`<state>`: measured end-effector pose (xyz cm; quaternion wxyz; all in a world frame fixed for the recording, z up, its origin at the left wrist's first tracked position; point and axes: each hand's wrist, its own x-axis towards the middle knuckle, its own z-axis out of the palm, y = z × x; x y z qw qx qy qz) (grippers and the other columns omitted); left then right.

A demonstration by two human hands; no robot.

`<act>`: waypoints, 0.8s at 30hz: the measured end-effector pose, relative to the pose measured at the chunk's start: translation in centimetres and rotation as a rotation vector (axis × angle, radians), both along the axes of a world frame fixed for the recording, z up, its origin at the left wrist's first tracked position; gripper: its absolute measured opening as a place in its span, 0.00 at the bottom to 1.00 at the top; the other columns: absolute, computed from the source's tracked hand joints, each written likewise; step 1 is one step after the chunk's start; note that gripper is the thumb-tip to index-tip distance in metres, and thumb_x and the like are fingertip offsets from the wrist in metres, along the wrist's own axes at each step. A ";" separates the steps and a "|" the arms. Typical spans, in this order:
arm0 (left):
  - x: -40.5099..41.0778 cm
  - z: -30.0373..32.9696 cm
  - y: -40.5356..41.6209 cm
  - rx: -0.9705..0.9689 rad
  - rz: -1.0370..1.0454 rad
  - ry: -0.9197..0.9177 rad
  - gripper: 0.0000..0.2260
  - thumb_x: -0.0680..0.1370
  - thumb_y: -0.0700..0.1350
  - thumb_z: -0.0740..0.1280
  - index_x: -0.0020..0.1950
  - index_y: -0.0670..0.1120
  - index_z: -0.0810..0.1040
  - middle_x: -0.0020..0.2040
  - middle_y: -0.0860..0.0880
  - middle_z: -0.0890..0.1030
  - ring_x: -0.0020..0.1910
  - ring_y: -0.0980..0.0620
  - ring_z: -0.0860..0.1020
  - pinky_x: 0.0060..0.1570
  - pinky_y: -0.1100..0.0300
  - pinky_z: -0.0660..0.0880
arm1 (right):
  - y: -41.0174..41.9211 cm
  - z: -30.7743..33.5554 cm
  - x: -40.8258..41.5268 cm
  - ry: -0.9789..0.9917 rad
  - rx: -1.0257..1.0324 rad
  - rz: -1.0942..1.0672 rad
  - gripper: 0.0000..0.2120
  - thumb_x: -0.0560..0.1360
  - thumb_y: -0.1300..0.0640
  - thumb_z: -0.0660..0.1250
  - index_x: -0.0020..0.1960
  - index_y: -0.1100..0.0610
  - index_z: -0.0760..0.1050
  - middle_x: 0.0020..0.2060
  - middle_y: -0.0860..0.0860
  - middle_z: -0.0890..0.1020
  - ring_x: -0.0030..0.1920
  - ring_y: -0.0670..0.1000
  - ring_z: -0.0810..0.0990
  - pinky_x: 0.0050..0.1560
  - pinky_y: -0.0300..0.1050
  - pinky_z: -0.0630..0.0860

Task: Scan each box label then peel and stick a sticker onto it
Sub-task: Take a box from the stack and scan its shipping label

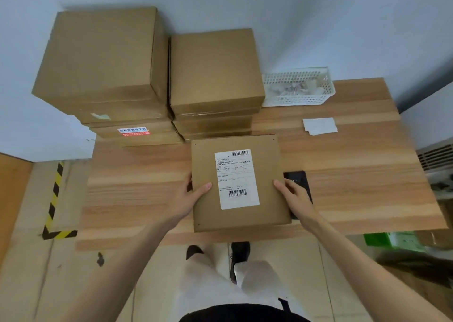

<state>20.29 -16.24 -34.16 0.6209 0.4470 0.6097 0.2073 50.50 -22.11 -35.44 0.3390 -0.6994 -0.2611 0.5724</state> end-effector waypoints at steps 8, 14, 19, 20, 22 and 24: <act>0.7 -6.1 0.7 -0.101 0.044 0.027 0.28 0.77 0.51 0.74 0.76 0.51 0.69 0.66 0.55 0.80 0.62 0.60 0.78 0.55 0.65 0.77 | 1.5 -6.0 1.2 -0.179 -0.080 -0.036 0.16 0.81 0.46 0.65 0.61 0.56 0.79 0.54 0.48 0.82 0.54 0.46 0.80 0.55 0.42 0.77; 1.6 -7.8 -0.5 -0.089 0.111 0.012 0.21 0.79 0.46 0.72 0.71 0.52 0.72 0.60 0.59 0.81 0.54 0.68 0.79 0.48 0.73 0.76 | 0.8 -8.5 4.9 -0.707 -0.194 0.011 0.27 0.80 0.43 0.65 0.66 0.64 0.71 0.60 0.61 0.77 0.62 0.62 0.74 0.63 0.57 0.72; 1.4 -8.5 -0.7 -0.094 0.128 -0.008 0.24 0.78 0.49 0.73 0.73 0.52 0.72 0.63 0.57 0.81 0.62 0.59 0.79 0.58 0.65 0.77 | 0.1 -10.3 5.0 -1.026 -0.324 0.280 0.46 0.72 0.30 0.66 0.68 0.68 0.63 0.60 0.64 0.73 0.61 0.64 0.72 0.60 0.58 0.72; 1.3 -8.6 -0.7 -0.096 0.128 -0.009 0.24 0.78 0.49 0.73 0.73 0.52 0.72 0.64 0.57 0.81 0.62 0.59 0.79 0.58 0.64 0.77 | 0.2 -10.3 4.6 -1.055 -0.341 0.292 0.47 0.71 0.29 0.66 0.69 0.68 0.63 0.61 0.64 0.73 0.61 0.64 0.72 0.59 0.58 0.71; 1.3 -8.7 -0.7 -0.098 0.131 -0.011 0.25 0.78 0.49 0.73 0.74 0.52 0.72 0.64 0.57 0.81 0.63 0.59 0.79 0.59 0.64 0.77 | 0.6 -10.6 3.9 -1.106 -0.374 0.321 0.50 0.71 0.27 0.64 0.70 0.69 0.62 0.62 0.64 0.72 0.62 0.64 0.71 0.57 0.58 0.72; 1.3 -8.8 -0.7 -0.100 0.130 -0.014 0.25 0.78 0.50 0.73 0.73 0.53 0.72 0.64 0.57 0.81 0.63 0.59 0.79 0.58 0.64 0.77 | 0.8 -11.0 3.3 -1.136 -0.413 0.338 0.52 0.72 0.26 0.62 0.73 0.70 0.59 0.65 0.66 0.71 0.63 0.64 0.70 0.57 0.59 0.74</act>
